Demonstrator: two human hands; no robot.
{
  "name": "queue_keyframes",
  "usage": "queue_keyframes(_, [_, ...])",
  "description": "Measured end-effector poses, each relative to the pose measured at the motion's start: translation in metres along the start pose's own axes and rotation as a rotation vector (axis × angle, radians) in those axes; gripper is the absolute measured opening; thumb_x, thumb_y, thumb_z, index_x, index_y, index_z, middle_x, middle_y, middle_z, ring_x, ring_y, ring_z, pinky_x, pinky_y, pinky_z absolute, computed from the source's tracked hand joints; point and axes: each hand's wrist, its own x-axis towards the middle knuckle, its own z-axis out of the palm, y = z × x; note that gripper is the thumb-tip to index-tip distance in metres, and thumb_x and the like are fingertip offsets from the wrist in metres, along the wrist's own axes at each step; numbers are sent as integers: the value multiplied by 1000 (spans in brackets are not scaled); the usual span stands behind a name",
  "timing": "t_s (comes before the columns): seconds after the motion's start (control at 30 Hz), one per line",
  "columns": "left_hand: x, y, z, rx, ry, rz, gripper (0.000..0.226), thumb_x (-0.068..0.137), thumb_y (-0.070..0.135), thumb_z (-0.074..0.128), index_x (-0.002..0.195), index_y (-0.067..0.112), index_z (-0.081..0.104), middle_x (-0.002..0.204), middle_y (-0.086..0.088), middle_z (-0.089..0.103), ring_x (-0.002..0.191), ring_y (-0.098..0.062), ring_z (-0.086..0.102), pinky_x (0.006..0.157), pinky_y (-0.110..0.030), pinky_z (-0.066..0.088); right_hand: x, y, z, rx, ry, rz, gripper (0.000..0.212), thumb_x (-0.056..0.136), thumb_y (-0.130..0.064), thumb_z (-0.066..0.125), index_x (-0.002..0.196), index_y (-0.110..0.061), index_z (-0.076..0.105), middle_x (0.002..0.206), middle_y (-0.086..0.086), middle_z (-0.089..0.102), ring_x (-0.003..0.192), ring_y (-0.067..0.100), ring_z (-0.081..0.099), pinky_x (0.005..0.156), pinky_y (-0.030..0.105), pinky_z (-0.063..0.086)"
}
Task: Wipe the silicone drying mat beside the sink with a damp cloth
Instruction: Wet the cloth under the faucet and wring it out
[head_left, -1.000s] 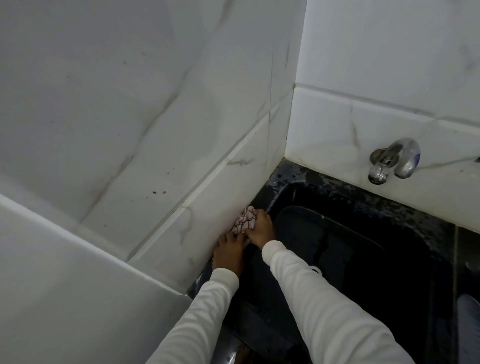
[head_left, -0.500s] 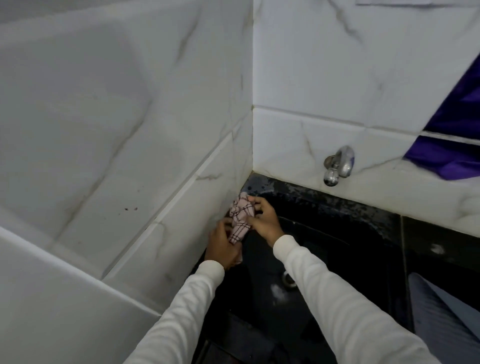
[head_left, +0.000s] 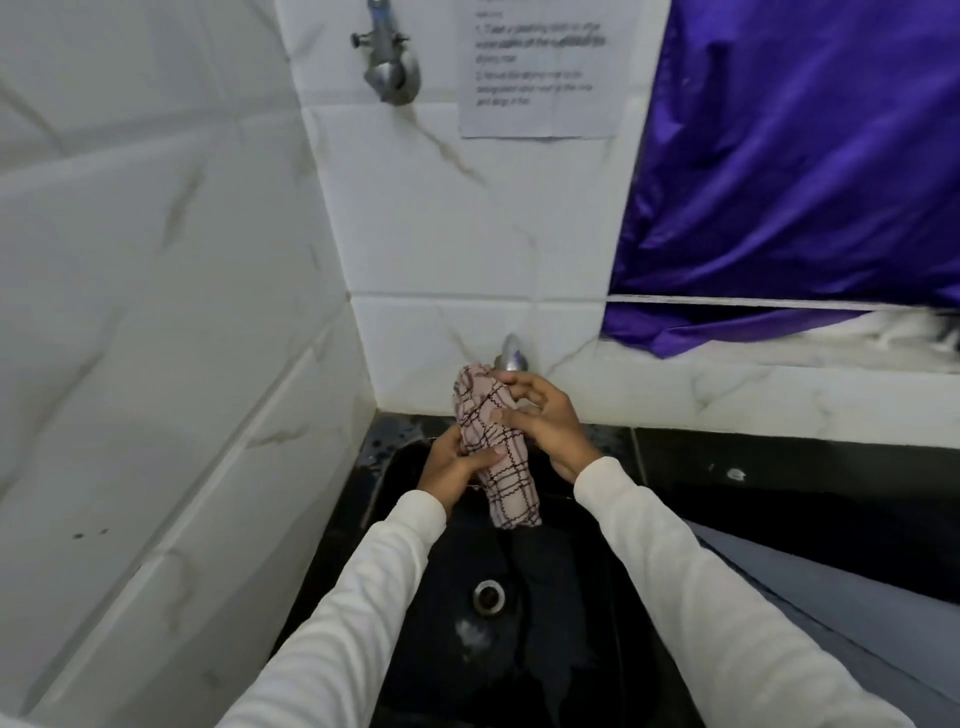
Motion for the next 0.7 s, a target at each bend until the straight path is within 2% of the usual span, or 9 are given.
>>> queue_keyframes(0.07, [0, 6, 26, 9, -27, 34, 43, 78, -2, 73, 117, 11, 63, 110, -8, 72, 105, -27, 67, 88, -40, 55, -12, -5, -23, -4, 68, -8, 47, 78, -1, 75, 121, -15, 61, 115, 9, 64, 92, 18, 66, 80, 33, 57])
queue_keyframes(0.13, [-1, 7, 52, 7, -80, 53, 47, 79, -4, 72, 122, 11, 60, 112, -7, 72, 103, -21, 68, 86, -33, 56, -28, -7, -46, -18, 110, 37, 47, 82, -18, 76, 125, -19, 58, 120, 4, 64, 101, 18, 66, 86, 36, 56])
queue_keyframes(0.23, [-2, 0, 92, 2, -169, 52, 50, 79, -8, 71, 124, 8, 58, 113, -9, 71, 103, -21, 68, 82, -30, 56, -56, 0, -78, 28, 45, 172, 44, 91, -38, 63, 130, -20, 55, 124, 5, 65, 112, 19, 64, 94, 39, 52])
queue_keyframes(0.33, [-6, -11, 130, 28, -220, 23, 40, 82, -5, 69, 120, 7, 62, 109, -10, 72, 100, -21, 69, 77, -25, 55, -85, 5, -104, 187, 50, 221, 40, 99, -36, 49, 134, -16, 52, 126, 9, 64, 118, 23, 60, 100, 40, 48])
queue_keyframes(0.43, [-9, -23, 160, 9, -186, 10, 25, 87, 6, 68, 111, 8, 68, 103, -8, 74, 96, -19, 70, 76, -24, 55, -110, 6, -125, 200, 121, 233, 39, 101, -30, 47, 136, -13, 50, 127, 9, 64, 117, 22, 60, 101, 37, 47])
queue_keyframes(0.53, [-8, -36, 183, 65, -173, 32, 31, 86, 14, 72, 116, 13, 66, 108, -2, 73, 101, -16, 69, 85, -28, 55, -133, 8, -143, 150, 155, 253, 42, 99, -31, 52, 138, -16, 48, 128, 5, 63, 117, 19, 60, 102, 36, 47])
queue_keyframes(0.63, [-9, -42, 201, 71, -171, 34, 35, 86, 3, 68, 119, 13, 62, 106, 3, 71, 95, -5, 68, 80, -19, 54, -155, 6, -156, 96, 156, 288, 43, 97, -31, 56, 138, -23, 47, 127, 0, 64, 116, 15, 61, 100, 33, 48])
queue_keyframes(0.7, [-10, -49, 214, 115, -199, 36, 32, 85, -2, 67, 111, 16, 64, 101, 5, 70, 89, -1, 68, 73, -15, 52, -172, 10, -168, 103, 151, 308, 44, 96, -31, 57, 138, -26, 46, 126, 0, 64, 115, 15, 61, 97, 32, 50])
